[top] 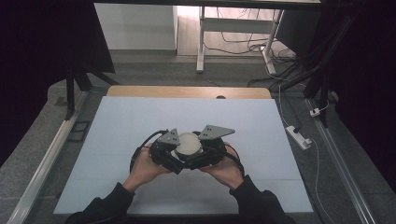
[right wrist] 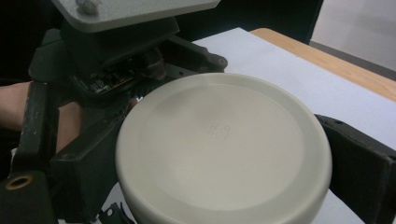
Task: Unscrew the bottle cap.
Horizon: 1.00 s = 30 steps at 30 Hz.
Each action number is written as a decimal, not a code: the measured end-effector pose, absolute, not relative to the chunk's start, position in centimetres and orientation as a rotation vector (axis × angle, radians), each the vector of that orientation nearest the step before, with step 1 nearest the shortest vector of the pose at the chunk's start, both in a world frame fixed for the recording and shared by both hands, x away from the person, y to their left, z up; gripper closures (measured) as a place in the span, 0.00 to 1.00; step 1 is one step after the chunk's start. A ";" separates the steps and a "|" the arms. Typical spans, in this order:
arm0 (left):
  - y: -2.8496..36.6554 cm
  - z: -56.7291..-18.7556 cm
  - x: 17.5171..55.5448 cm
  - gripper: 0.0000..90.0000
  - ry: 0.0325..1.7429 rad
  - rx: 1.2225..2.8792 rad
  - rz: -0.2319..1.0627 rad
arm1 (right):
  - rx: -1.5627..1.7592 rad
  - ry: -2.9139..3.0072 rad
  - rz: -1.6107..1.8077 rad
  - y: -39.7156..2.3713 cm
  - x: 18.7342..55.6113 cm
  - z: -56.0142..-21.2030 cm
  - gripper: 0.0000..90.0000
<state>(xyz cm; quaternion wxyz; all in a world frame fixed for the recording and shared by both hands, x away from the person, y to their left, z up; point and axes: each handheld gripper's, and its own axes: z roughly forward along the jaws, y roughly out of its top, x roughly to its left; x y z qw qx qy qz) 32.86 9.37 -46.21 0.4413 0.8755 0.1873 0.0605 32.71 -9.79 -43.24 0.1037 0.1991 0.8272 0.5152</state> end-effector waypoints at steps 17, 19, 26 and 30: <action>9.4 -46.6 32.9 0.08 0.268 2.207 0.017 | 0.319 2.647 1.647 -11.4 33.9 -43.3 0.08; 9.4 -46.7 32.9 0.08 0.261 2.212 0.014 | 0.313 2.646 1.664 -11.5 33.9 -43.2 0.08; 9.3 -46.7 32.9 0.08 0.257 2.215 0.017 | 0.311 2.633 1.671 -11.7 33.9 -42.9 0.08; 9.3 -46.8 33.0 0.08 0.270 2.217 0.024 | 0.311 2.625 1.673 -11.8 33.9 -42.7 0.08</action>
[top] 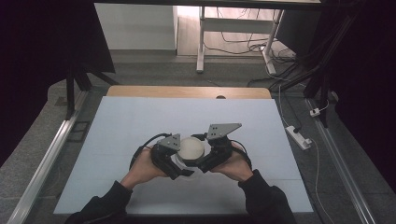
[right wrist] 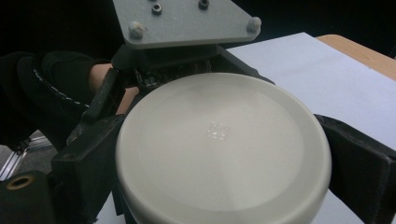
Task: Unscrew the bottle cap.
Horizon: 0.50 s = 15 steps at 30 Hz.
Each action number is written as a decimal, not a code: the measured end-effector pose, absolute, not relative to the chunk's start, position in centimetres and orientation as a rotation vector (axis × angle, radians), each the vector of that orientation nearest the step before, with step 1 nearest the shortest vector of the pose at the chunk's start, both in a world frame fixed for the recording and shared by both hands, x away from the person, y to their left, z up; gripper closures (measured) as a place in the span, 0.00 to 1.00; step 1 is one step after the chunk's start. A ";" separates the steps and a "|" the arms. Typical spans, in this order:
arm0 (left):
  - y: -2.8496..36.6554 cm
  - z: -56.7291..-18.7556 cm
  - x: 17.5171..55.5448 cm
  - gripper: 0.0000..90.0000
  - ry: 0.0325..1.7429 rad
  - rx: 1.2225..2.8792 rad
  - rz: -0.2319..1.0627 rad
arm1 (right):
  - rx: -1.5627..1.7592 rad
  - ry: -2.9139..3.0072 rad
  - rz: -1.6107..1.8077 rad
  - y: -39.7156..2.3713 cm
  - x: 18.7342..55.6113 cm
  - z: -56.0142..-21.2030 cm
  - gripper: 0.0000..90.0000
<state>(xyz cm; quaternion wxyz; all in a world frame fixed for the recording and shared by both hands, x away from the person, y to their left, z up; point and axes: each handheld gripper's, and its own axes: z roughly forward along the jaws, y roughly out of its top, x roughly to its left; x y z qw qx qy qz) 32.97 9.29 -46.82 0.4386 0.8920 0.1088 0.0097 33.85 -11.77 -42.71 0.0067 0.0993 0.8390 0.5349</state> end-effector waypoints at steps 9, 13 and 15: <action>9.7 -46.8 33.2 0.08 0.304 2.210 0.047 | 0.307 2.616 1.648 -11.8 33.6 -42.5 0.08; 9.8 -46.9 33.4 0.08 0.320 2.206 0.055 | 0.319 2.607 1.649 -12.0 33.7 -42.4 0.08; 9.9 -46.9 33.4 0.08 0.325 2.208 0.059 | 0.321 2.601 1.650 -12.1 33.6 -42.3 0.08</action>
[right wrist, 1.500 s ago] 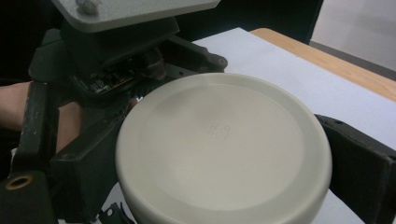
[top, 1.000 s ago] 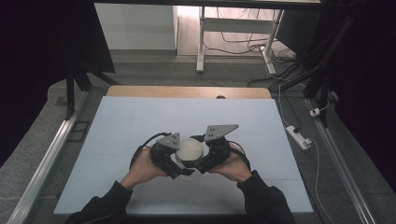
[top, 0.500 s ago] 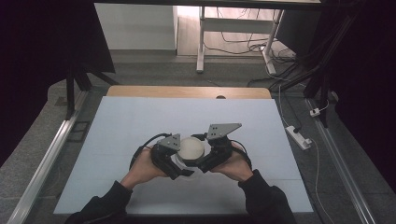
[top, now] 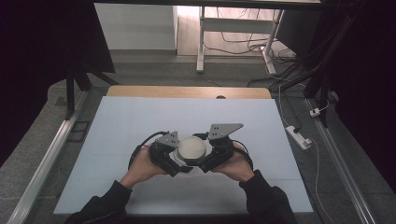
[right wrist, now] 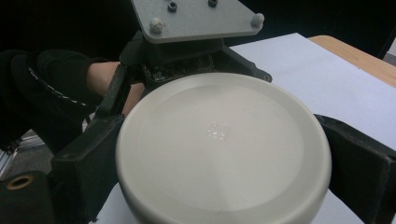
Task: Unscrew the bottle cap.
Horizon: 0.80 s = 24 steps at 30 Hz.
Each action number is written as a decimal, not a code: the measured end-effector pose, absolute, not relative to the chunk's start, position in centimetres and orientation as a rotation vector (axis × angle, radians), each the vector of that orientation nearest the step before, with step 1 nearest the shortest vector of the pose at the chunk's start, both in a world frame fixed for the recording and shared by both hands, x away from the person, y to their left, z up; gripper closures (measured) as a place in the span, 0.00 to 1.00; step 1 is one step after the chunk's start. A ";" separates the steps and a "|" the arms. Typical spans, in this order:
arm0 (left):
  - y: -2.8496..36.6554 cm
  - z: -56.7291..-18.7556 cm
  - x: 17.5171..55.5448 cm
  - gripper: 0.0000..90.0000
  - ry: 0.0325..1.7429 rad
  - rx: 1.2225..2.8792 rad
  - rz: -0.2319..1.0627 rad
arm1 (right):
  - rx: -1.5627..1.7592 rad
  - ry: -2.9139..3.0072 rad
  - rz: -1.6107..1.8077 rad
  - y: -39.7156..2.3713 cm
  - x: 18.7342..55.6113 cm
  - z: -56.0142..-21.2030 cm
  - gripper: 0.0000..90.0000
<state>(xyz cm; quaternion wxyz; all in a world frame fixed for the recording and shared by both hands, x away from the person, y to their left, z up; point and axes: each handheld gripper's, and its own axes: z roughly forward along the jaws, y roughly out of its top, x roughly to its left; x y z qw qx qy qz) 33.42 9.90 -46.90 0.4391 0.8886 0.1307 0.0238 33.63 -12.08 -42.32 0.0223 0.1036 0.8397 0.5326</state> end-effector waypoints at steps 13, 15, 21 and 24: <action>10.2 -47.2 33.9 0.08 0.372 2.205 0.078 | 0.333 2.595 1.646 -12.6 33.3 -42.0 0.08; 10.4 -47.3 34.1 0.08 0.388 2.202 0.086 | 0.338 2.593 1.645 -12.6 33.2 -42.0 0.08; 10.6 -47.4 34.5 0.08 0.429 2.190 0.100 | 0.363 2.582 1.635 -12.8 32.6 -42.0 0.08; 10.7 -47.4 34.8 0.08 0.442 2.188 0.108 | 0.379 2.576 1.633 -12.9 32.3 -42.0 0.08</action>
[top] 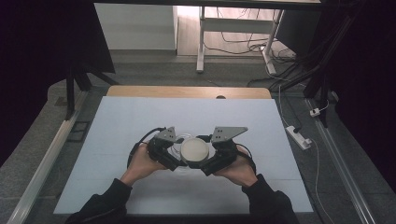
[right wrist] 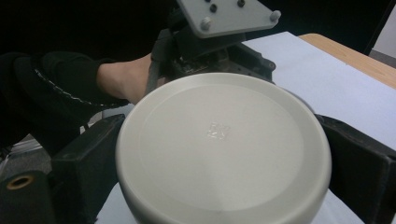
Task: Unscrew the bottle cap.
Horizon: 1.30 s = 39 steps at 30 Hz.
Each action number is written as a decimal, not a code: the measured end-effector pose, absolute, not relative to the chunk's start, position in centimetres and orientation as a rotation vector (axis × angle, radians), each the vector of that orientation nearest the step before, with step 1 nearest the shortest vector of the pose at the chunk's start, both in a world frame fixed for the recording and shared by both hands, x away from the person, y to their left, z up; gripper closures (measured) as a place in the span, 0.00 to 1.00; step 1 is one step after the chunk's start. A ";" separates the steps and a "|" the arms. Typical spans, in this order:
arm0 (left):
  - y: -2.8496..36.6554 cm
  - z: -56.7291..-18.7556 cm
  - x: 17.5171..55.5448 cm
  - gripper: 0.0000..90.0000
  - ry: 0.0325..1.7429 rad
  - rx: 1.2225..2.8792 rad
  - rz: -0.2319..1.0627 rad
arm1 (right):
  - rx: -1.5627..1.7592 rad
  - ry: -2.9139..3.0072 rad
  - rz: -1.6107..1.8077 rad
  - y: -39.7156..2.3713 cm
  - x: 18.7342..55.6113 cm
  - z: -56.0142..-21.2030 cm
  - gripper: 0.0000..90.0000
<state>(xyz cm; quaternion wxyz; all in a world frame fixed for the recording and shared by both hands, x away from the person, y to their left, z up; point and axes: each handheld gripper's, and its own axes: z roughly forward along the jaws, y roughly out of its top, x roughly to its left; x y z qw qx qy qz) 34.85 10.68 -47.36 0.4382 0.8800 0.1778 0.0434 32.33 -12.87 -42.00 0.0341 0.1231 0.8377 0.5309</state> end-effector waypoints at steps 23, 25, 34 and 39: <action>11.1 -46.7 37.6 0.08 0.508 2.143 0.167 | 0.417 2.526 1.635 -13.3 30.0 -43.0 0.08; 11.0 -46.6 37.7 0.08 0.513 2.136 0.171 | 0.419 2.524 1.632 -13.3 29.8 -43.2 0.08; 10.7 -46.4 38.6 0.08 0.520 2.130 0.183 | 0.408 2.543 1.607 -13.2 29.2 -43.9 0.08; 10.5 -46.4 39.1 0.08 0.527 2.125 0.189 | 0.407 2.554 1.598 -13.1 28.8 -44.4 0.08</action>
